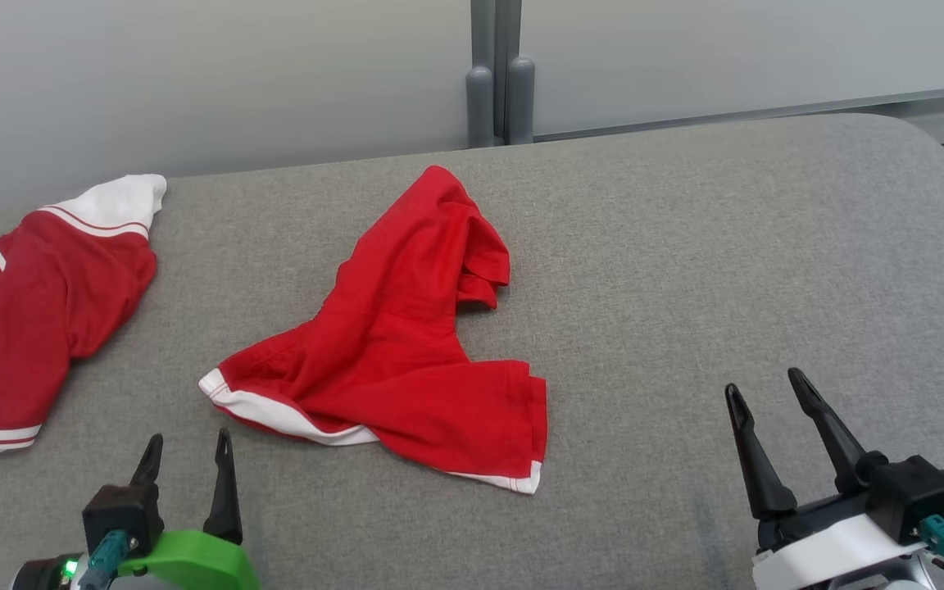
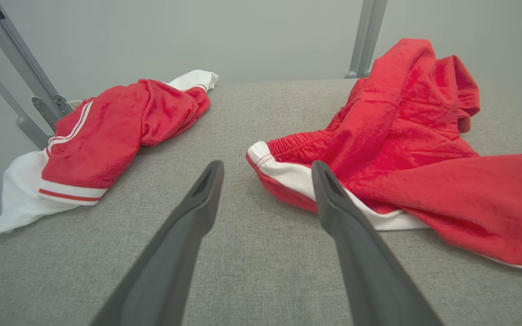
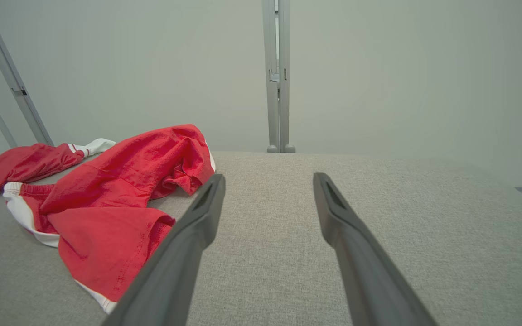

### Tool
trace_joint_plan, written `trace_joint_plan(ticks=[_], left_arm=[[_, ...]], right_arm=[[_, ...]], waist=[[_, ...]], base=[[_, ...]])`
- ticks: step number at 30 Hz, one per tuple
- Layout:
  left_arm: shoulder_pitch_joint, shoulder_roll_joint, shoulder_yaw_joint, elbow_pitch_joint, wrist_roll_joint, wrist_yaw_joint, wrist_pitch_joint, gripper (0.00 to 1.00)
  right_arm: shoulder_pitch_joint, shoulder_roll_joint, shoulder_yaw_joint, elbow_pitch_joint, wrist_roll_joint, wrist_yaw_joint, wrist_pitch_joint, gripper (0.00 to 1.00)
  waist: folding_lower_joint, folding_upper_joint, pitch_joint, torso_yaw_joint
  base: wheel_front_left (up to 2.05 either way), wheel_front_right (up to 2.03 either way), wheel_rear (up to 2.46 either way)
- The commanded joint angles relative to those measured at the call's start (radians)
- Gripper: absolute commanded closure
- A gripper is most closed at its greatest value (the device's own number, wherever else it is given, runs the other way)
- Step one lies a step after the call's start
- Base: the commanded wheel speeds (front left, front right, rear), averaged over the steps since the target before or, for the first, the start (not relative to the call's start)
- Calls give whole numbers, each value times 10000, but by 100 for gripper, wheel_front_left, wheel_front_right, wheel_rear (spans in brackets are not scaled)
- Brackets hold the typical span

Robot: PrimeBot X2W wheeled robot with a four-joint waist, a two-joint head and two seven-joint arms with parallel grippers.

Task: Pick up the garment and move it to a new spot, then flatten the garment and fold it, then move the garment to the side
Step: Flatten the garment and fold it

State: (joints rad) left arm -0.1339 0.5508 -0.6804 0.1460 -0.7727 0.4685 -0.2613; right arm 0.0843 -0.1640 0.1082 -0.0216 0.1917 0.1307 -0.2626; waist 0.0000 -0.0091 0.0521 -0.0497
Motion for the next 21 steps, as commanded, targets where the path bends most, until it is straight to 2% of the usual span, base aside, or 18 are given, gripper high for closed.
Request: trace_joint_plan(ticks=[1, 5, 9, 17, 19, 21], left_arm=[[336, 76, 178, -31, 160, -102, -51, 0], [1011, 129, 827, -88, 669, -524, -47, 0], [1672, -176, 1706, 18, 1022, -1058, -34, 0], [2633, -936, 3333, 76, 2411, -2527, -34, 0], [2750, -1008, 3566, 114, 2621, -2664, -34, 0], [2970, -1283, 4116, 189, 3089, -3187, -35, 0]], right_arm=[[219, -45, -38, 51, -67, 1, -29, 0], [391, -66, -20, 162, -291, 1, -29, 0], [545, -3, -65, 280, -461, 1, -29, 0], [728, 183, -254, 276, -616, 1, -29, 0], [750, 194, -286, 281, -627, 1, -29, 0], [744, 230, -356, 299, -624, 1, -29, 0]], waist=[[0, 91, -83, 15], [0, 91, -230, -1], [0, 91, -307, 12], [0, 91, -432, 135], [0, 91, -437, 146], [0, 91, -442, 189]], base=[[0, 0, 0], [0, 0, 0], [0, 0, 0], [0, 0, 0], [0, 0, 0], [0, 0, 0]])
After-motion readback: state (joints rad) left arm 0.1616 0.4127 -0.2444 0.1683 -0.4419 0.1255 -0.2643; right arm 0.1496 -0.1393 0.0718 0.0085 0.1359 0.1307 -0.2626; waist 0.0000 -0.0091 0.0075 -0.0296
